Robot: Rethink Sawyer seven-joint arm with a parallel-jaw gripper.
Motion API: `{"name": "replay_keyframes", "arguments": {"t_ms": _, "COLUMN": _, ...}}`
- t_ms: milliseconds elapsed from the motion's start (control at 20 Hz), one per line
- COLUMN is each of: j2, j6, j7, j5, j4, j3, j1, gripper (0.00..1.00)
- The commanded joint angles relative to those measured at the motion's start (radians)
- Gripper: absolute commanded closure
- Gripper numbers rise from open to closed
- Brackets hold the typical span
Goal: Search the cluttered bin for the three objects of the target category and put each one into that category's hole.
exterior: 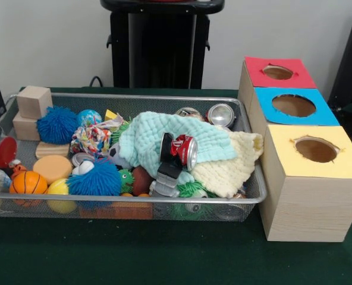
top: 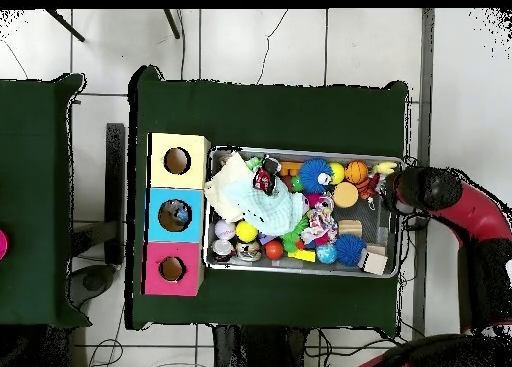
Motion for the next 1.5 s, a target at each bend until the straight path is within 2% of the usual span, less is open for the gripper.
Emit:
{"name": "replay_keyframes", "arguments": {"t_ms": 50, "j2": 0.169, "j6": -0.238, "j7": 0.004, "j5": -0.105, "j4": 0.046, "j3": -0.001, "j1": 0.051, "gripper": 0.0}}
{"name": "replay_keyframes", "arguments": {"t_ms": 400, "j2": 0.167, "j6": -0.287, "j7": 0.033, "j5": -0.123, "j4": 0.068, "j3": -0.029, "j1": 0.058, "gripper": 0.0}}
{"name": "replay_keyframes", "arguments": {"t_ms": 600, "j2": 0.17, "j6": -0.294, "j7": 0.006, "j5": -0.133, "j4": 0.058, "j3": -0.033, "j1": 0.065, "gripper": 0.0}}
{"name": "replay_keyframes", "arguments": {"t_ms": 650, "j2": 0.168, "j6": -0.305, "j7": 0.013, "j5": -0.13, "j4": 0.061, "j3": -0.04, "j1": 0.068, "gripper": 1.0}}
{"name": "replay_keyframes", "arguments": {"t_ms": 900, "j2": 0.165, "j6": -0.288, "j7": 0.042, "j5": -0.124, "j4": 0.062, "j3": -0.061, "j1": 0.085, "gripper": 1.0}}
{"name": "replay_keyframes", "arguments": {"t_ms": 1350, "j2": 0.124, "j6": -0.227, "j7": 0.021, "j5": -0.108, "j4": 0.084, "j3": -0.063, "j1": 0.092, "gripper": 1.0}}
{"name": "replay_keyframes", "arguments": {"t_ms": 1500, "j2": 0.131, "j6": -0.219, "j7": 0.003, "j5": -0.104, "j4": 0.074, "j3": -0.056, "j1": 0.089, "gripper": 1.0}}
